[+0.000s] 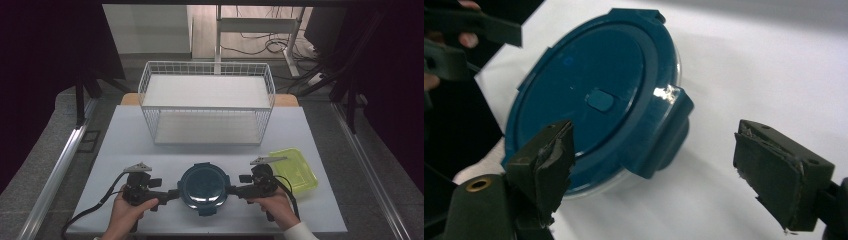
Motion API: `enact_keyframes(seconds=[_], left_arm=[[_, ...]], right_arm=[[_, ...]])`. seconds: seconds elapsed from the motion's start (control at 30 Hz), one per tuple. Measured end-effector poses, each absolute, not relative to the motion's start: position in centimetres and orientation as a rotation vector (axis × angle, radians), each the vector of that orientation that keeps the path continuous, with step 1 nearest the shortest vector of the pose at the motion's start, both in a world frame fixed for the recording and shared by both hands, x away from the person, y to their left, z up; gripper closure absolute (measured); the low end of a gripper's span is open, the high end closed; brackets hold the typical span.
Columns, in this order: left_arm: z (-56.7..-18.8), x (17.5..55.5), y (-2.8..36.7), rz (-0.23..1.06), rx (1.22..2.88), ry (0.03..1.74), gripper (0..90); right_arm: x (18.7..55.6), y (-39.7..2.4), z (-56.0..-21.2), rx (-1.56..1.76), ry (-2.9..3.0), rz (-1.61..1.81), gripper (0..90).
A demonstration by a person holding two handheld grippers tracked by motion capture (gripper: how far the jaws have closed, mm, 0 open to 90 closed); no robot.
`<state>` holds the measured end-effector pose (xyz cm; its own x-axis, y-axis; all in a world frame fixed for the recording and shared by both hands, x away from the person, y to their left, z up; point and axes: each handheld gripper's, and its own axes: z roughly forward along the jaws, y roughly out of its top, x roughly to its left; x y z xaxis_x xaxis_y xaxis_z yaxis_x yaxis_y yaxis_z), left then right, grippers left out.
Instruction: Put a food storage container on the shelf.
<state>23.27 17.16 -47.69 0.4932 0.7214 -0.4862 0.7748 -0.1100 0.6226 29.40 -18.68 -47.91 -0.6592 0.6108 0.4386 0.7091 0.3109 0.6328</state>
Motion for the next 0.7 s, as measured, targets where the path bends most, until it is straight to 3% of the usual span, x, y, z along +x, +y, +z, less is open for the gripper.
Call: enact_keyframes(seconds=[0.47, 0.7], left_arm=[[-48.6, 23.8, 16.5, -0.127, 1.821, 1.266, 9.9], [-49.9, 25.0, 15.5, -0.233, 1.792, 1.291, 11.1]], right_arm=[[29.8, -18.4, -48.2, -1.264, -2.365, -1.258, 16.9], [30.4, -17.5, -49.0, -1.296, -2.274, -1.241, 17.3]])
